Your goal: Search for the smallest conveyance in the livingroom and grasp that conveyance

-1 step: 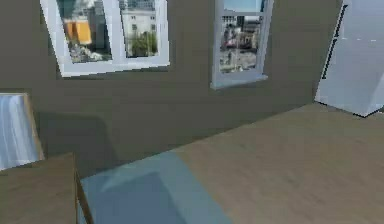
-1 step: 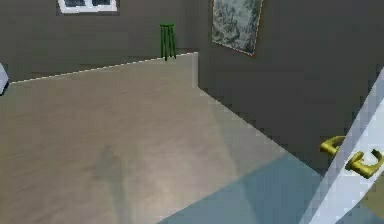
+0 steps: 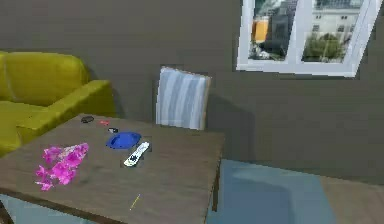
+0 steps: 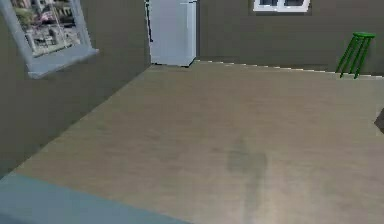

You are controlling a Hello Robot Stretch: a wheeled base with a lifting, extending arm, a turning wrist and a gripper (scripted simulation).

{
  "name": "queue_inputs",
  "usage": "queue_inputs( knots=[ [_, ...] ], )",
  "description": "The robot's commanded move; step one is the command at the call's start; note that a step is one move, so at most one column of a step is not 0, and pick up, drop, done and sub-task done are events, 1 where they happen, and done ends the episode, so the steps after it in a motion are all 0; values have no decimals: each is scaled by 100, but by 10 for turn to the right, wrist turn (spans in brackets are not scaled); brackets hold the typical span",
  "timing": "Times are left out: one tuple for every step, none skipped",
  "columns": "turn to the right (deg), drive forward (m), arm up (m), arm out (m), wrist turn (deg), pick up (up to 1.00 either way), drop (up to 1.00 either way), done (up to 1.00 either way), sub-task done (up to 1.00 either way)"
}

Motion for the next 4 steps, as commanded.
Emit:
queue_inputs(
  knots=[
    [-450, 0, 0, 0, 0, 0, 0, 0, 0],
    [-390, 0, 0, 0, 0, 0, 0, 0, 0],
    [0, 100, 0, 0, 0, 0, 0, 0, 0],
    [0, 80, 0, 0, 0, 0, 0, 0, 0]
  ],
)
